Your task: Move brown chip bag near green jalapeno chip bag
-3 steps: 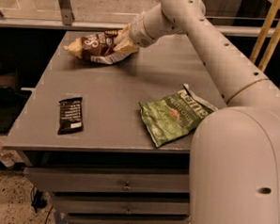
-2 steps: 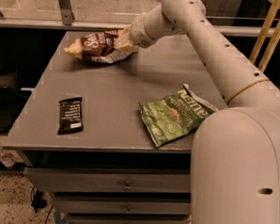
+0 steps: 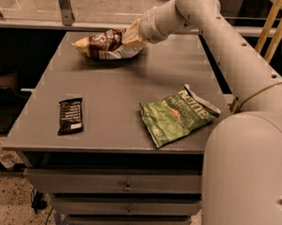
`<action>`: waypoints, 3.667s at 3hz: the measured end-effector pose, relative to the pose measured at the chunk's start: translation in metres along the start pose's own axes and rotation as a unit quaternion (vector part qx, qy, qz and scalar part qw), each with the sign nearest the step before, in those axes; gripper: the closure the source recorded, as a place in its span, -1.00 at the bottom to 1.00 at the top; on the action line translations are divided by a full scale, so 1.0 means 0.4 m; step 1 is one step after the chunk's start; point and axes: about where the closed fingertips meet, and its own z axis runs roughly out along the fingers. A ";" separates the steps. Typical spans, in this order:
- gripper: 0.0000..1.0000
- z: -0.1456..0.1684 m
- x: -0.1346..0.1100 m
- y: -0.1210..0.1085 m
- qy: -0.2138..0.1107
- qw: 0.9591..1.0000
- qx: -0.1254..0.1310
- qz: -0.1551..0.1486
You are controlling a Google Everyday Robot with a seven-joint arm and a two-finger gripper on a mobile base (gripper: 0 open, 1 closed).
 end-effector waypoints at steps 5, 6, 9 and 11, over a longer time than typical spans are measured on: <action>1.00 -0.400 -0.069 0.197 0.052 0.993 -0.056 0.086; 1.00 -0.457 -0.052 0.263 0.076 0.987 -0.068 0.125; 0.01 -0.478 -0.019 0.314 0.092 0.981 -0.077 0.154; -0.92 -0.467 -0.021 0.317 0.091 0.981 -0.081 0.154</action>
Offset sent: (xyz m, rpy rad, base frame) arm -0.0536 -0.1054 0.0951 -0.1230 -0.0721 -0.1143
